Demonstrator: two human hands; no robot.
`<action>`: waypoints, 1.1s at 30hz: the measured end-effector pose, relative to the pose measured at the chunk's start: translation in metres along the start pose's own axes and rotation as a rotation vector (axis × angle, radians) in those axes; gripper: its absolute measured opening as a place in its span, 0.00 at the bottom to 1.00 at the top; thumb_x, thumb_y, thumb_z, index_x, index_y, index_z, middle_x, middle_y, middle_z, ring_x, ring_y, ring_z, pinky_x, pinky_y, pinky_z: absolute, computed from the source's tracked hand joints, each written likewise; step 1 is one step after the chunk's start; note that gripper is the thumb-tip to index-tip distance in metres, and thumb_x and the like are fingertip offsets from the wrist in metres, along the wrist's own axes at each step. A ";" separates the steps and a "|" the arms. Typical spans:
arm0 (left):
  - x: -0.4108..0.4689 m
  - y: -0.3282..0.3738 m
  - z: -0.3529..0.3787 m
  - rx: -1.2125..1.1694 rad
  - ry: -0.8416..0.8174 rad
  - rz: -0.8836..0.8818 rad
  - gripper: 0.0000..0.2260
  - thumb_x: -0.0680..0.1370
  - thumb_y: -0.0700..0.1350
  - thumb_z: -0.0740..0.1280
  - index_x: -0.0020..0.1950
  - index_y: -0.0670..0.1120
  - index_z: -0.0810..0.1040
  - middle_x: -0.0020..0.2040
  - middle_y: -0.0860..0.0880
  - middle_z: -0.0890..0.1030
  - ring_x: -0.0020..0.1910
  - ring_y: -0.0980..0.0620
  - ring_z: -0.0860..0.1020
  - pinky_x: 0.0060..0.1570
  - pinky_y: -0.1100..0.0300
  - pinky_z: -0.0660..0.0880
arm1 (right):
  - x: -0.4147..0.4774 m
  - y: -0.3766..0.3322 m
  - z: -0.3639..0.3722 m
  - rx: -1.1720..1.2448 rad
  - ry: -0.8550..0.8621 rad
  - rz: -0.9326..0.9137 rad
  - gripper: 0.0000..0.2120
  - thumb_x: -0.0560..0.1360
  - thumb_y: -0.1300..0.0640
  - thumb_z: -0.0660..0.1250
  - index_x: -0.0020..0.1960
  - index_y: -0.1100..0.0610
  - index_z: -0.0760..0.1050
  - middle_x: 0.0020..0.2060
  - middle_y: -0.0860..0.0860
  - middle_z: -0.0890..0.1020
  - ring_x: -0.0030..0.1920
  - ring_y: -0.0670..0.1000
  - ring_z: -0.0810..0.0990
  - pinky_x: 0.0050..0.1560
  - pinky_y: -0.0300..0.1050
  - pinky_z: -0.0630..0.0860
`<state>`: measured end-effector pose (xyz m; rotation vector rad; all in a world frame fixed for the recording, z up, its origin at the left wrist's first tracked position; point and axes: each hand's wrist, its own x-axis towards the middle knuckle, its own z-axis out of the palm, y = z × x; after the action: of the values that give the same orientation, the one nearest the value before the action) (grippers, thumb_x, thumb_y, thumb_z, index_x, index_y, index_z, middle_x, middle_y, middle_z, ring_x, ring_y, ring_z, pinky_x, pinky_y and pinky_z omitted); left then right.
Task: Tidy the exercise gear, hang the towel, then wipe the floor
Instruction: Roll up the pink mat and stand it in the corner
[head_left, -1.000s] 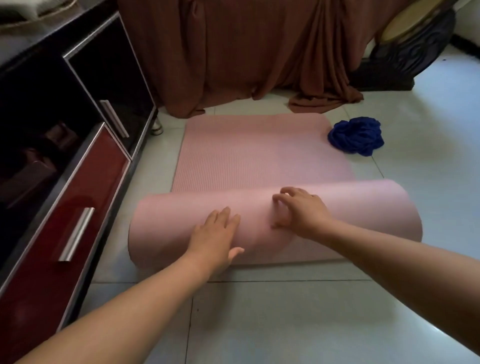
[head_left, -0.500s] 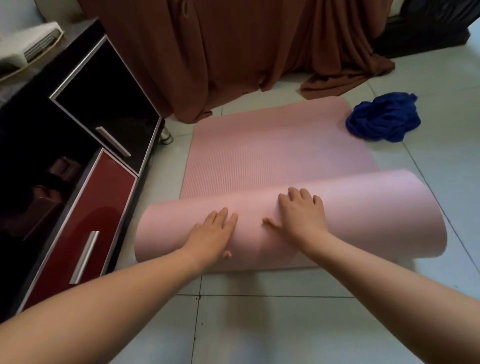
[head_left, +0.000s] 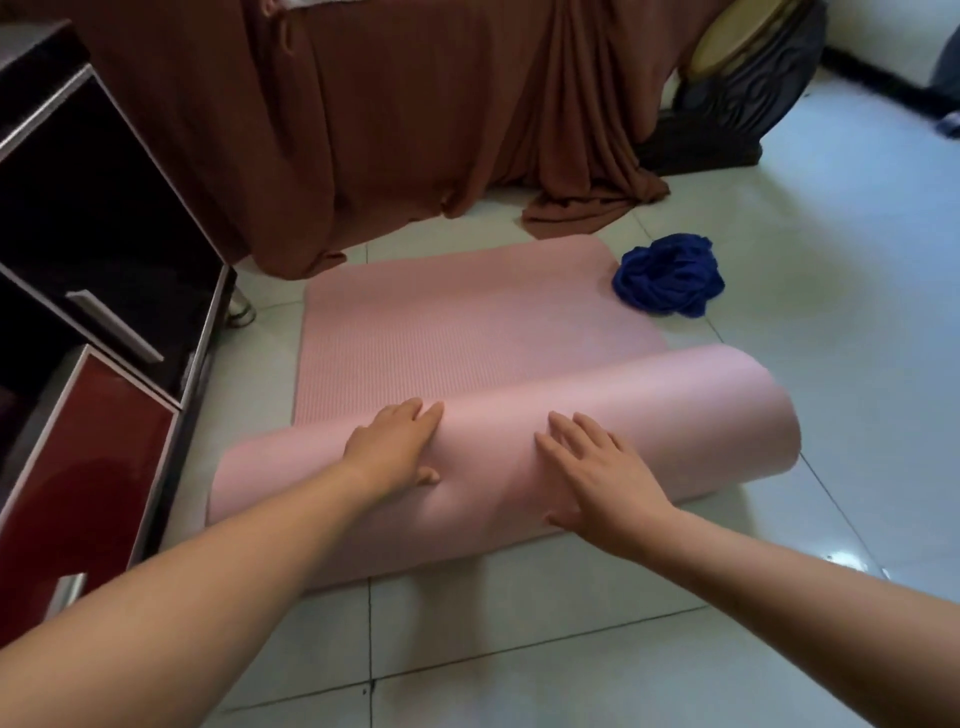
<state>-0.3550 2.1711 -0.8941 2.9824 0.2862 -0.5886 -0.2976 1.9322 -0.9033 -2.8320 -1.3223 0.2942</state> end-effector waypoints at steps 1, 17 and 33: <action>0.007 -0.003 -0.002 -0.023 -0.004 0.000 0.40 0.73 0.54 0.69 0.76 0.49 0.50 0.76 0.45 0.54 0.73 0.44 0.56 0.66 0.46 0.65 | 0.004 -0.007 -0.001 -0.009 -0.022 0.002 0.42 0.70 0.40 0.67 0.75 0.53 0.51 0.76 0.54 0.50 0.75 0.57 0.49 0.72 0.53 0.55; 0.046 -0.014 -0.012 -0.135 0.084 -0.084 0.29 0.77 0.50 0.65 0.74 0.49 0.57 0.74 0.46 0.58 0.71 0.44 0.60 0.65 0.46 0.63 | 0.080 -0.015 -0.024 -0.061 -0.080 0.018 0.46 0.67 0.40 0.70 0.74 0.55 0.50 0.73 0.53 0.54 0.73 0.54 0.53 0.67 0.53 0.58; 0.051 0.004 -0.040 0.074 0.015 -0.003 0.32 0.76 0.56 0.63 0.75 0.47 0.54 0.76 0.45 0.52 0.74 0.48 0.54 0.69 0.53 0.60 | 0.203 0.046 -0.041 0.315 0.011 -0.070 0.39 0.64 0.36 0.72 0.68 0.52 0.65 0.66 0.52 0.66 0.65 0.56 0.67 0.63 0.52 0.64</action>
<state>-0.2928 2.1807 -0.8763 3.0594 0.2756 -0.5897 -0.1286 2.0596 -0.9013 -2.5196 -1.2441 0.4413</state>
